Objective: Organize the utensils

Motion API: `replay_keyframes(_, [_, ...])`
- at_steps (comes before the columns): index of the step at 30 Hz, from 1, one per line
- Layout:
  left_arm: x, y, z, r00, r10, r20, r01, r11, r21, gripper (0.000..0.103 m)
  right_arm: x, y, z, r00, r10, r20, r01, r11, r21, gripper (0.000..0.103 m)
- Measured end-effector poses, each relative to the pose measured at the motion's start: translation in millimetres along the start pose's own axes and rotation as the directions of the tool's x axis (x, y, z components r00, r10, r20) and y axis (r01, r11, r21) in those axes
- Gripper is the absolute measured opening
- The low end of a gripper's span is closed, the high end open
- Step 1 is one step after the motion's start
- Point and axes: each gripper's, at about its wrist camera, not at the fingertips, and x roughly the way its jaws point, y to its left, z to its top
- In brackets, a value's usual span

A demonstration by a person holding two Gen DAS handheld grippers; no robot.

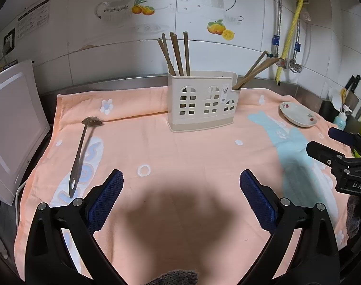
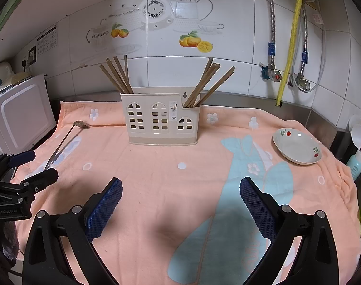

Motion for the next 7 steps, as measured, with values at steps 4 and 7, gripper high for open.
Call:
replay_keyframes(4, [0.7,1.0,-0.2,1.0,0.003,-0.004,-0.003,1.0,-0.007,0.098,0.3,0.0,-1.1,1.0,0.0,0.0,0.0,1.0,0.0,0.096])
replay_keyframes(7, [0.8,1.2,-1.3,1.0,-0.006,-0.009,0.006,1.0,-0.009,0.098,0.3,-0.5,-0.4,1.0,0.001,-0.001,-0.001,1.0,0.001,0.096])
